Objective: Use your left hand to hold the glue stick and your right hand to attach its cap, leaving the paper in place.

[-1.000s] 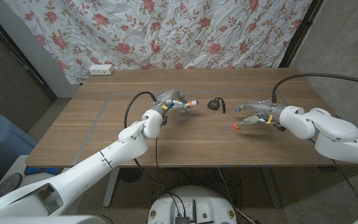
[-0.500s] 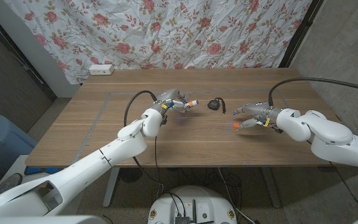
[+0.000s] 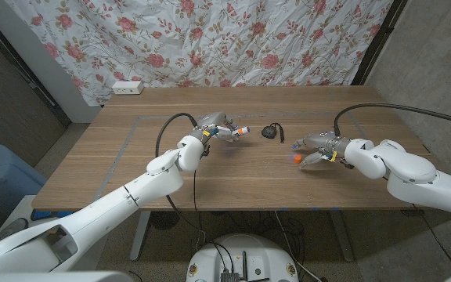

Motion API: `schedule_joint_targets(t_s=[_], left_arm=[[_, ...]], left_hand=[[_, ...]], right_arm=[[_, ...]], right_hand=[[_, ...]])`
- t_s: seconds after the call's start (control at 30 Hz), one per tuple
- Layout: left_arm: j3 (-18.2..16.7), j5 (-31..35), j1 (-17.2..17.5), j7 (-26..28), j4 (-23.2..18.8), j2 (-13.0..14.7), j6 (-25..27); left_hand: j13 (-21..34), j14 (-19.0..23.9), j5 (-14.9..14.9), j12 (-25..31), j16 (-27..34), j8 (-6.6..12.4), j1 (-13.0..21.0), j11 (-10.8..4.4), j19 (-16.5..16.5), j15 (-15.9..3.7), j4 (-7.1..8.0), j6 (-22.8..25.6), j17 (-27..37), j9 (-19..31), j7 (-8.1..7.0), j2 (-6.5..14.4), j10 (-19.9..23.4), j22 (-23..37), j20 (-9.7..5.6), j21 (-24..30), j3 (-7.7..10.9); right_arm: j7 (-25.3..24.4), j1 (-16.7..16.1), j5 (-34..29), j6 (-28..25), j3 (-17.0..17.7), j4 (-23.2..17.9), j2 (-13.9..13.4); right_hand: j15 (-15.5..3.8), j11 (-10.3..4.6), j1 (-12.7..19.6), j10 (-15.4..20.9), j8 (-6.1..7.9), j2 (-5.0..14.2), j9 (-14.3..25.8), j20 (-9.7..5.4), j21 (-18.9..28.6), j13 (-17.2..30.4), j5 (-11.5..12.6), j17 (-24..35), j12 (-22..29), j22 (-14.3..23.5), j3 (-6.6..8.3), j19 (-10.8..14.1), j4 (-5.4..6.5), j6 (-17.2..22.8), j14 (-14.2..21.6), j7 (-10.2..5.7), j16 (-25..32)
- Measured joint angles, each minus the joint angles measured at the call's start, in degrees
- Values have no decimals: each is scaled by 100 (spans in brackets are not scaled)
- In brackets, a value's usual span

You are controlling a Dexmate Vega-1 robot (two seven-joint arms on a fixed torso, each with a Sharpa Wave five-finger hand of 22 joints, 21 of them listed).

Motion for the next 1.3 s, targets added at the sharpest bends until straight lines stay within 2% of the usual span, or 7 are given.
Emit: schedule_joint_targets(t_s=[0.2, 0.3, 0.33, 0.6, 0.87, 1.03, 1.3], left_arm=[[5, -12, -20, -26, 31, 1, -65], [13, -12, -29, -30, 54, 0, -89], [13, -12, -31, -30, 56, -1, -90], [32, -10, -53, -53, 80, 0, -143], [39, 22, -54, -66, 79, 18, -180], [40, 39, -26, -72, 43, 29, -180], [40, 67, 26, -105, -21, 44, -146]], left_hand=[[0, 0, 0, -1, 0, -1, 0, 0, 0, 0, 0, 0, 0, 0, 0, 0, 0, 0, 0, 0, -1], [0, 0, 0, -5, 0, -1, 0, 0, 0, 0, -5, 0, 0, 0, 0, 0, 0, 0, 0, 0, -5], [0, 0, 0, -15, 0, -1, 0, 0, 0, 0, -5, 0, 0, 0, 0, 0, 0, 0, 0, 0, -5], [-2, 0, -2, -8, 0, -3, 0, 0, 0, 0, -5, 0, 0, 0, 0, 0, 0, 0, 0, 0, -5], [-8, 0, -4, 2, 0, -35, 0, -1, 0, 0, -5, 0, 0, 0, 0, 0, 0, 0, 0, 0, -5], [-9, 0, -5, 2, 0, -46, 0, -1, 0, 0, -5, 0, 0, 0, 0, 0, 0, 0, 0, 0, -5], [-8, 0, -22, 1, 0, -67, 0, -1, 0, 0, -4, 1, 0, 0, 1, 0, 0, 0, 0, 0, -5]], right_arm=[[56, 57, -154, 44, -98, 126, 139], [78, 71, -250, 64, -131, 170, 186], [78, 71, -261, 65, -132, 171, 189], [-19, 49, -516, 77, -175, 239, 279], [-219, -12, -700, 70, -182, 296, 344], [-356, -40, -785, 70, -182, 321, 369], [-669, -153, -885, 98, -151, 434, 446]], right_hand=[[-35, 9, 75, 72, 0, -15, 0, -10, 0, 0, -30, 0, 0, 0, 24, 9, 24, 32, 94, -32, 21], [-58, -48, 80, 130, 0, -18, 0, -10, 0, 0, -73, 0, 0, 0, 24, 9, 24, 73, 161, -73, 34], [-76, -60, 182, 186, 0, -50, 0, -9, 0, 1, -82, 0, 0, 0, 24, 10, 24, 111, 217, -107, 62], [-106, -118, 279, 476, 80, -99, -15, -73, 0, 16, -151, 1, 20, 0, 6, 197, 41, 354, 450, -248, 128], [-105, -194, 498, 853, 145, -196, -14, -195, 0, 16, -150, -23, 60, 0, -18, 400, 65, 645, 700, -335, 204], [-105, -252, 597, 1118, 191, -100, -14, -230, 0, 3, -126, -29, 78, 0, -34, 516, 81, 881, 883, -371, 260], [-118, -305, 747, 1561, 322, -143, -1, -297, 0, 0, -81, -29, 98, 0, -132, 583, 94, 1327, 1137, -396, 325]])
